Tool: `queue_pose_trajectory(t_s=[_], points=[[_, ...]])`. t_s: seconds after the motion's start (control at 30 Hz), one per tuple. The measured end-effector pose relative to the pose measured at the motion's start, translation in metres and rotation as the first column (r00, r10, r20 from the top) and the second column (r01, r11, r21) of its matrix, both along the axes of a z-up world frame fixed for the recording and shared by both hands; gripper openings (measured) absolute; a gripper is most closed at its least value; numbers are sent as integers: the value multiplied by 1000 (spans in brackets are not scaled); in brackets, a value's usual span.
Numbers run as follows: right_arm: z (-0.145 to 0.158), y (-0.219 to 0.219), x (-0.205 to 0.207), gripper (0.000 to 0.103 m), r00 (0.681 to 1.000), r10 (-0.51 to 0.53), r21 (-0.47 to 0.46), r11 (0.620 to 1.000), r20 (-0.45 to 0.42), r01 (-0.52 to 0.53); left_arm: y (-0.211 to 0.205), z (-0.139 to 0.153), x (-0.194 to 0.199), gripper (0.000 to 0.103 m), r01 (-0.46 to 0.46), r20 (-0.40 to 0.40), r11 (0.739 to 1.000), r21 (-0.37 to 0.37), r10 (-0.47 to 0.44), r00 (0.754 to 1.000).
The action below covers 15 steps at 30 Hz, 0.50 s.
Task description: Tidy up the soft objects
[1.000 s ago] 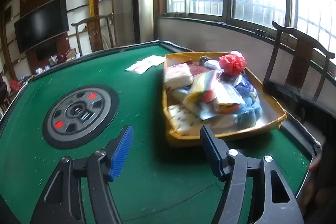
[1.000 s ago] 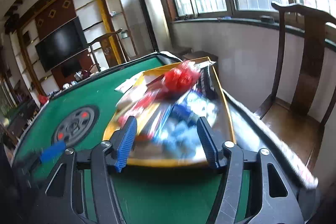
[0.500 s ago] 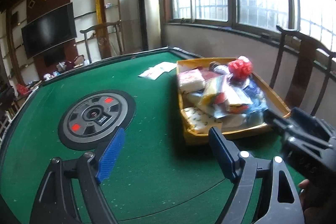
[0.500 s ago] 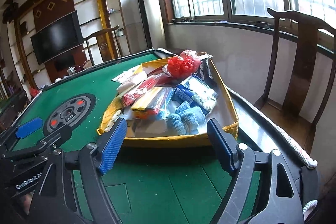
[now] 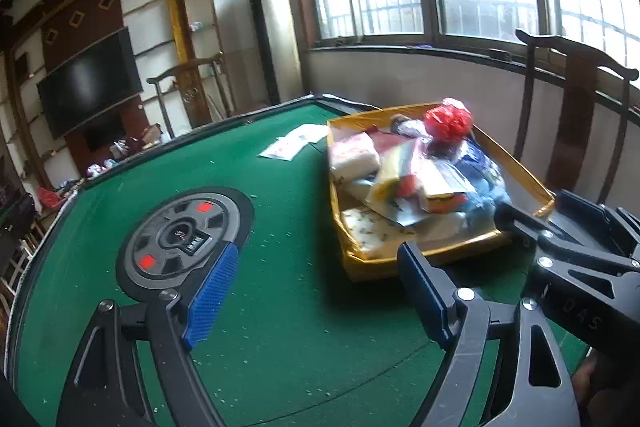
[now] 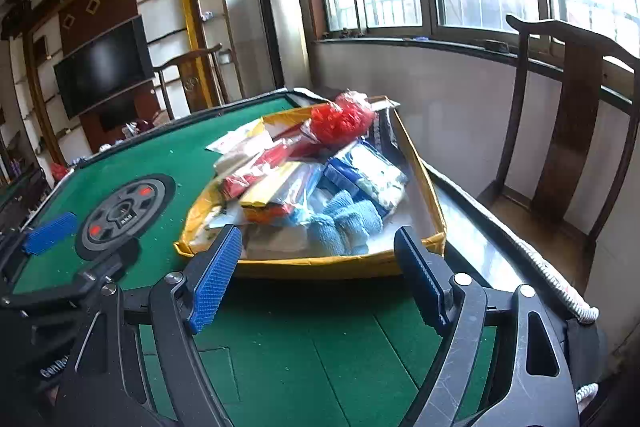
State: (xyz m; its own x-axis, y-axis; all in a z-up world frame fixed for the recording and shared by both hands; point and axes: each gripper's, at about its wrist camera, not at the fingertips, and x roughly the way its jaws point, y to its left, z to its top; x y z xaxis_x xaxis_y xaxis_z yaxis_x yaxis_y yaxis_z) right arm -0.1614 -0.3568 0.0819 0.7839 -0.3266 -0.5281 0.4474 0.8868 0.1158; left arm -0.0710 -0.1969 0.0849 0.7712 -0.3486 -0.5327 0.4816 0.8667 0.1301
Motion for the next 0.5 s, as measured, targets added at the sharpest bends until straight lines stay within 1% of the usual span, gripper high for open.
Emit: queue_pose_trajectory(t_s=[0.1,0.17,0.27,0.33,0.5], points=[[0,-1,0,80,1000,-2,8,1000,-3,2,4,2,1,82,-33,21,999,1,33,999],[0,-2,-1,80,1000,-2,9,1000,-1,2,7,2,4,82,-54,15,999,-2,54,998],[0,-2,-1,80,1000,-2,11,1000,-1,2,6,0,7,82,-66,0,998,9,66,998],[-1,-2,-1,80,1000,-3,13,1000,-5,3,5,-1,7,82,-73,8,997,26,73,997],[-2,-2,-1,80,1000,0,16,1000,-7,0,4,-1,5,82,-73,21,996,41,72,997]])
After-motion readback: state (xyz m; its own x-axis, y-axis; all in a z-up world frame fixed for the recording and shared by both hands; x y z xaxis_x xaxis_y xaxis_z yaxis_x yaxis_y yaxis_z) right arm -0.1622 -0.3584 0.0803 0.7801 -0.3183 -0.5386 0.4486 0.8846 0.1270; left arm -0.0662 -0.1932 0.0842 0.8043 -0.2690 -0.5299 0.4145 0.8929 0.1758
